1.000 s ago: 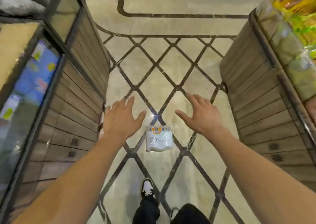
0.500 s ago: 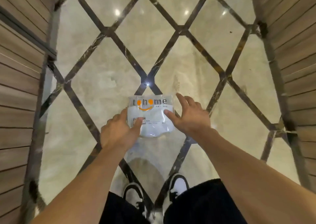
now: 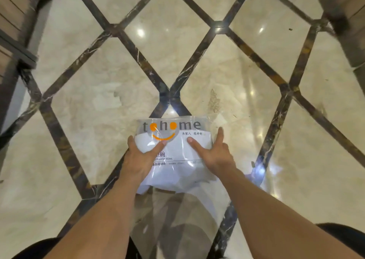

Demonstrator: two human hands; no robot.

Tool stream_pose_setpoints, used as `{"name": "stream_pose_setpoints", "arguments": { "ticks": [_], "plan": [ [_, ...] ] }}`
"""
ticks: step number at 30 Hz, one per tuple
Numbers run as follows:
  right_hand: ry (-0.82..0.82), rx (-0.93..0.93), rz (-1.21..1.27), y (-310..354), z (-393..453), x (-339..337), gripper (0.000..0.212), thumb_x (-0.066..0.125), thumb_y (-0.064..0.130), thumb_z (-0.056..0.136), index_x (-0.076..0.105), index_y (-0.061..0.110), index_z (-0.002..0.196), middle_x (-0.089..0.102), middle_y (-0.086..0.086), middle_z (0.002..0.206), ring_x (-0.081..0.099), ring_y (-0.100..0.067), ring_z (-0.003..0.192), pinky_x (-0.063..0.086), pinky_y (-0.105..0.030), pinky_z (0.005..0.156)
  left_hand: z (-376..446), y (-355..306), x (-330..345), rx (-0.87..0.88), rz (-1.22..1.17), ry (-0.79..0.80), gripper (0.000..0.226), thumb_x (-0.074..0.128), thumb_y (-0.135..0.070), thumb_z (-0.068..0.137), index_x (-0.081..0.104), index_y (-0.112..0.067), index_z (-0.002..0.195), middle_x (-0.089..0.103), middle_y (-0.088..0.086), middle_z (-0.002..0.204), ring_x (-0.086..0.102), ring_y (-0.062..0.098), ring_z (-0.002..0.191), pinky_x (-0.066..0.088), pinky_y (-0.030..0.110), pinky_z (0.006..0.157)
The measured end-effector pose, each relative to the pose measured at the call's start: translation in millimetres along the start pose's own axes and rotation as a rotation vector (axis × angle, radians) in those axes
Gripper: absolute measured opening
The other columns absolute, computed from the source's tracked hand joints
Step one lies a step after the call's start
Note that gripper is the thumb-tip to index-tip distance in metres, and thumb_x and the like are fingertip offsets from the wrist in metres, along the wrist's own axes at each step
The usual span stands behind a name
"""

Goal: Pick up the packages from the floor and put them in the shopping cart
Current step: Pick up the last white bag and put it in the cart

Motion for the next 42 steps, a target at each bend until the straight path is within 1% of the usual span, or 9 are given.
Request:
{"name": "stream_pose_setpoints", "arguments": {
  "ticks": [4,8,11,15,19,24,30,34,42],
  "plan": [
    [0.032,-0.006,0.277,4,-4,21,0.14,0.061,0.095,0.054,-0.002,0.036,0.165,0.04,-0.013,0.163,0.043,-0.032,0.147,0.037,-0.046,0.119,0,-3,3,0.051,-0.079,-0.007,0.091,0.081,-0.066,0.077,0.037,-0.026,0.146,0.058,0.006,0.124,0.055,0.027,0.106,0.046,0.039,0.092],
    [-0.033,-0.017,0.239,13,-11,14,0.118,0.065,0.085,0.074,0.008,0.035,0.165,0.048,-0.018,0.153,0.048,-0.037,0.141,0.04,-0.047,0.116,-12,-11,-2,0.051,-0.066,-0.052,0.104,0.069,-0.083,0.064,0.038,-0.026,0.145,0.063,0.01,0.127,0.063,0.035,0.116,0.051,0.045,0.098],
    [-0.056,-0.041,0.217,21,-38,-14,0.106,0.067,0.082,0.074,0.02,0.039,0.159,0.057,-0.016,0.141,0.053,-0.037,0.134,0.042,-0.047,0.113,-45,-23,-19,0.039,-0.061,-0.077,0.098,0.071,-0.08,0.074,0.039,-0.025,0.148,0.063,0.012,0.134,0.06,0.037,0.122,0.046,0.041,0.094],
    [-0.095,-0.062,0.256,37,-120,-84,0.094,0.073,0.077,0.075,0.032,0.041,0.151,0.063,-0.005,0.131,0.059,-0.032,0.125,0.047,-0.045,0.108,-126,-62,-61,0.092,-0.016,-0.056,0.103,0.063,-0.089,0.062,0.043,-0.031,0.145,0.065,0.006,0.127,0.061,0.036,0.121,0.046,0.04,0.091],
    [-0.162,-0.059,0.369,62,-224,-174,0.097,0.071,0.084,0.066,0.035,0.044,0.146,0.064,-0.001,0.129,0.062,-0.028,0.12,0.051,-0.046,0.105,-229,-145,-114,0.208,0.053,-0.035,0.093,0.067,-0.084,0.075,0.042,-0.03,0.148,0.066,0.006,0.13,0.061,0.037,0.123,0.046,0.041,0.092],
    [-0.277,-0.103,0.513,107,-361,-301,0.095,0.073,0.083,0.063,0.034,0.048,0.142,0.066,0.001,0.123,0.065,-0.027,0.113,0.055,-0.044,0.096,-375,-265,-184,0.349,0.101,0.031,0.12,0.053,-0.098,0.056,0.037,-0.029,0.152,0.066,0.01,0.135,0.062,0.038,0.122,0.051,0.047,0.1],
    [-0.464,-0.123,0.62,141,-535,-460,0.093,0.073,0.083,0.066,0.039,0.041,0.142,0.069,0.009,0.121,0.067,-0.023,0.112,0.054,-0.042,0.098,-554,-402,-247,0.571,0.139,0.122,0.103,0.064,-0.088,0.073,0.036,-0.027,0.151,0.067,0.01,0.131,0.064,0.036,0.116,0.052,0.044,0.089],
    [-0.691,-0.112,0.712,128,-646,-533,0.055,0.078,0.065,0.08,0.043,0.05,0.12,0.066,0.022,0.102,0.066,-0.016,0.097,0.052,-0.032,0.089,-657,-469,-257,0.755,0.218,0.241,0.117,0.054,-0.1,0.056,0.04,-0.03,0.149,0.068,0.01,0.132,0.065,0.037,0.118,0.052,0.044,0.094],
    [-1.176,0.014,0.882,28,-882,-594,0.074,0.077,0.066,0.08,0.043,0.035,0.139,0.063,0.008,0.127,0.063,-0.021,0.117,0.051,-0.038,0.098,-894,-515,-221,1.213,0.403,0.524,0.101,0.062,-0.088,0.073,0.041,-0.023,0.147,0.064,0.019,0.136,0.061,0.04,0.124,0.05,0.046,0.1]
  ]
}}
Point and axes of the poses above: each hand's wrist, its own z-axis towards the middle knuckle, its own x-axis out of the palm, y = z × x, the point moved 4 cm from there along z, towards the middle knuckle
